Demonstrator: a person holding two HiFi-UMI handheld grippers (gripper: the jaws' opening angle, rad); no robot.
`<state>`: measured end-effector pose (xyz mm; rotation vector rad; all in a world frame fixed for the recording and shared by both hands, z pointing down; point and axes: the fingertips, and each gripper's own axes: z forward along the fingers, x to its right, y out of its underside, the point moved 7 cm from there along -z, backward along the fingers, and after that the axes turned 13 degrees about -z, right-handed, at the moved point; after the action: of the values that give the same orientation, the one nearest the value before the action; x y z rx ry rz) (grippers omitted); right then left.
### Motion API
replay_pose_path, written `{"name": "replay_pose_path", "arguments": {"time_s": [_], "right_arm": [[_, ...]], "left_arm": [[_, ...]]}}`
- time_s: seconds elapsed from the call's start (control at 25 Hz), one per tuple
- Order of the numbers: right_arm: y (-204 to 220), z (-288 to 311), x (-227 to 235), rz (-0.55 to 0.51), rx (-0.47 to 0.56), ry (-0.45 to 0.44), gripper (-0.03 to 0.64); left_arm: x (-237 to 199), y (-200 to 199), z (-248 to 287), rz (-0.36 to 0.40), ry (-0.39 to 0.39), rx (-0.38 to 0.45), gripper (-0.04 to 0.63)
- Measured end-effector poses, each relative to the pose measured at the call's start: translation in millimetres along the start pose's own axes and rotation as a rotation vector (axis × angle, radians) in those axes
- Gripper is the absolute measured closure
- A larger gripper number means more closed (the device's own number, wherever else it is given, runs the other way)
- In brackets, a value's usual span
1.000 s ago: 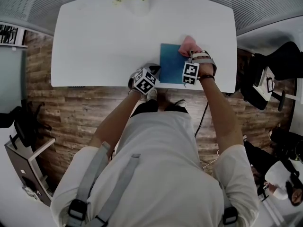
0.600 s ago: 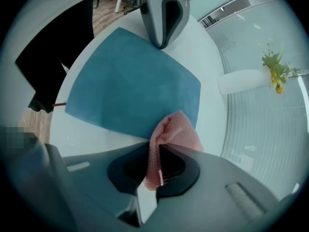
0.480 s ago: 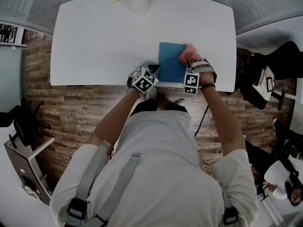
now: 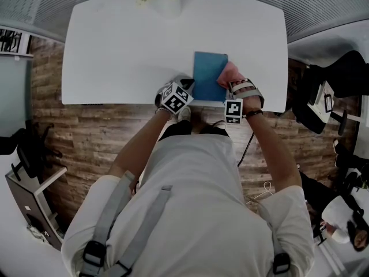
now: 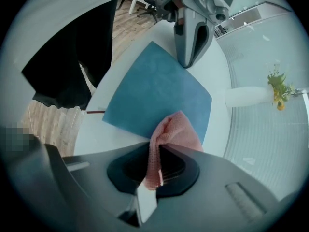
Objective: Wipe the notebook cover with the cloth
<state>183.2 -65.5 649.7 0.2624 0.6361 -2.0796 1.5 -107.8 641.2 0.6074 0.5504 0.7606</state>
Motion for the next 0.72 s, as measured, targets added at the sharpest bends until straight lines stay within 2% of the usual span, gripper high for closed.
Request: {"name": "replay_pose_path", "arguments": {"time_s": [0.2, 0.72], "right_arm": [[-9.0, -11.9, -9.9, -0.022, 0.018, -0.007, 0.592], [-33.2, -37.0, -38.1, 0.017, 0.074, -0.033, 0.592]], "left_arm": [[-0.9, -0.4, 0.4, 0.000, 0.000, 0.000, 0.595], [-1.0, 0.3, 1.1, -0.004, -0.012, 0.000, 0.595]]}}
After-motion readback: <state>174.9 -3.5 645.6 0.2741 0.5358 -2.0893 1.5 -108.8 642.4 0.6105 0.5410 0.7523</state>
